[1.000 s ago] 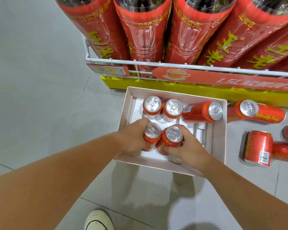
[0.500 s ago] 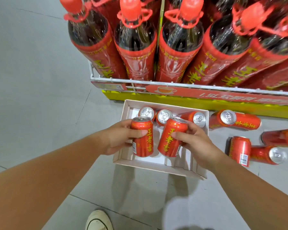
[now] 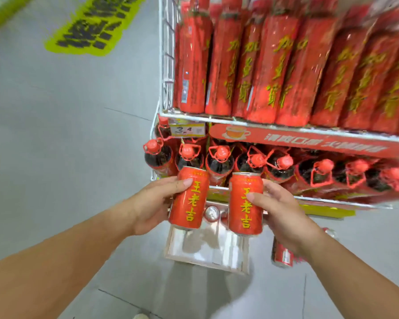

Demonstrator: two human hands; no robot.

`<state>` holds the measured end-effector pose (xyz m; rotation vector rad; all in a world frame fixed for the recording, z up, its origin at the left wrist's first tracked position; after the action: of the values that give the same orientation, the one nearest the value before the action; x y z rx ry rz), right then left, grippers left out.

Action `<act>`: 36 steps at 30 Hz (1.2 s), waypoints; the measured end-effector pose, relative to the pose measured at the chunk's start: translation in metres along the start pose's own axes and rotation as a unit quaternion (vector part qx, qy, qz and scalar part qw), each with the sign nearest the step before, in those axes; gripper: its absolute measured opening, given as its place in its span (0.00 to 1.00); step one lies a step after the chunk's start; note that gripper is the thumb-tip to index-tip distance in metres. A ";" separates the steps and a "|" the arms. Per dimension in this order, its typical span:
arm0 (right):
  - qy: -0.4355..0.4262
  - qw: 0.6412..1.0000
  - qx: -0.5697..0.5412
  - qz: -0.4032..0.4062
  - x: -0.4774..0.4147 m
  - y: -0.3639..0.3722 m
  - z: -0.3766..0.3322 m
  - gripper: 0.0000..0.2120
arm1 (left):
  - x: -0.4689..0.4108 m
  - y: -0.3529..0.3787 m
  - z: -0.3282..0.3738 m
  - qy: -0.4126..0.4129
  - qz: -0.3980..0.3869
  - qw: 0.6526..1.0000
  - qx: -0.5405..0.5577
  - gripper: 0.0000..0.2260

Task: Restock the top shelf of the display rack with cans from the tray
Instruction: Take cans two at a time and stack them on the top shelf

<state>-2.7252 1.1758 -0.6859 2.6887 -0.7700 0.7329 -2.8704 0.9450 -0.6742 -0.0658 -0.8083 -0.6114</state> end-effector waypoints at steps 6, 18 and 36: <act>-0.066 0.997 -0.033 0.012 0.075 0.006 -0.141 0.21 | 0.101 0.045 0.120 0.030 -0.013 0.998 0.059 0.16; -0.183 0.981 -0.055 0.028 0.234 0.025 -0.401 0.24 | 0.295 0.123 0.351 0.215 -0.079 0.972 -0.052 0.24; -0.350 0.932 -0.049 0.082 0.351 0.032 -0.650 0.10 | 0.442 0.198 0.572 0.410 -0.039 0.909 -0.058 0.17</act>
<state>-2.7437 1.2361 0.0507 2.8036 -1.1530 -0.2780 -2.9063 1.0546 0.0663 0.1146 0.0444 -0.6850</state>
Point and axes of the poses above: each hand's wrist, its own x-axis away from the middle knuckle, its own y-axis out of the palm, z = x × y, the point moved 1 cm from there along -x, towards the middle knuckle, and after that the axes turned 8 degrees about z, right-handed, at the moved point
